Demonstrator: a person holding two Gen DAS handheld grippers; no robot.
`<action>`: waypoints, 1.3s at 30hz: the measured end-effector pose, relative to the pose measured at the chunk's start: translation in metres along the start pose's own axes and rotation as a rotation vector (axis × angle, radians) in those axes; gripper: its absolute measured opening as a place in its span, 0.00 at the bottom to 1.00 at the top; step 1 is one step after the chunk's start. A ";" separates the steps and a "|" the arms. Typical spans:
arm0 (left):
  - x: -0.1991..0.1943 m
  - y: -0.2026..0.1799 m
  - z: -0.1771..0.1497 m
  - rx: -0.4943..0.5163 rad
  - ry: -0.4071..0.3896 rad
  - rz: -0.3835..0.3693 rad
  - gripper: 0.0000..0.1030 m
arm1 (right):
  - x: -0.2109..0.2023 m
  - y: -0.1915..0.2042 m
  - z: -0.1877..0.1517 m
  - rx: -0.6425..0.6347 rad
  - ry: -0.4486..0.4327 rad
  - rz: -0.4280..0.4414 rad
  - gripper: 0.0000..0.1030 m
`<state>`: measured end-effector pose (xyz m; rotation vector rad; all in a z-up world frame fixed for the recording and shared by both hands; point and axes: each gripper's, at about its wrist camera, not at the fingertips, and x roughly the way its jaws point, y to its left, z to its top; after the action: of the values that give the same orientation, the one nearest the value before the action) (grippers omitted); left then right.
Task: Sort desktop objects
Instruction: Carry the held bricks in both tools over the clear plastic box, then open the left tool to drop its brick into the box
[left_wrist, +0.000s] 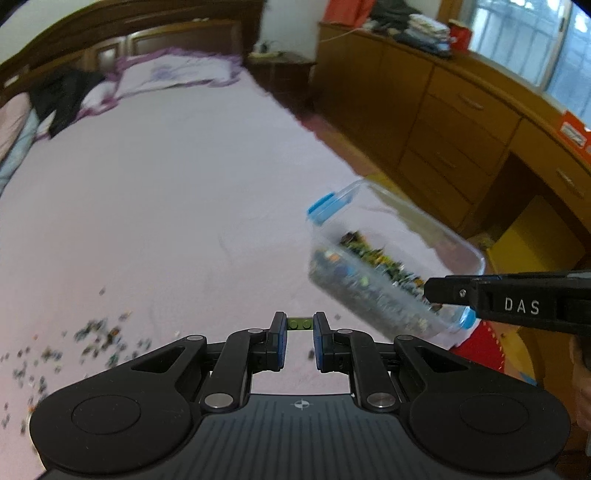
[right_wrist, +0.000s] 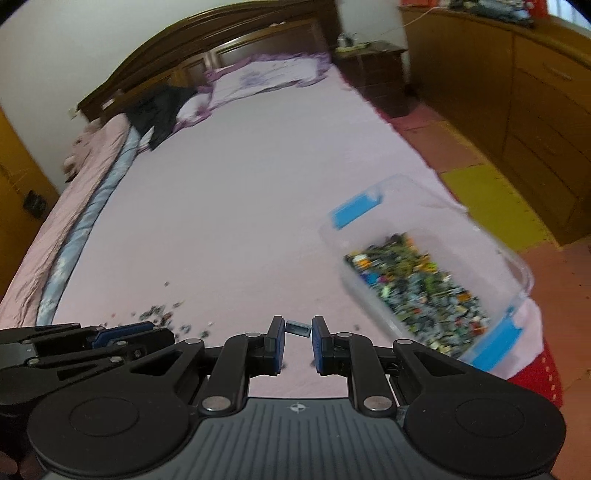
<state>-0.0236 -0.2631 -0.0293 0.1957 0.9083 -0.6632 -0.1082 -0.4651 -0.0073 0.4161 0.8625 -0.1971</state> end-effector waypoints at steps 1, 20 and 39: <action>0.005 -0.002 0.003 0.015 -0.003 -0.002 0.16 | 0.000 -0.003 0.001 0.006 -0.009 -0.008 0.17; 0.060 -0.069 0.055 0.042 0.054 0.019 0.16 | 0.020 -0.102 0.028 0.057 0.010 -0.007 0.17; 0.115 -0.129 0.069 0.061 0.118 0.063 0.19 | 0.047 -0.188 0.030 0.107 0.063 -0.008 0.17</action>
<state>-0.0061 -0.4453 -0.0622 0.3195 0.9920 -0.6263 -0.1202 -0.6473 -0.0779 0.5213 0.9179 -0.2389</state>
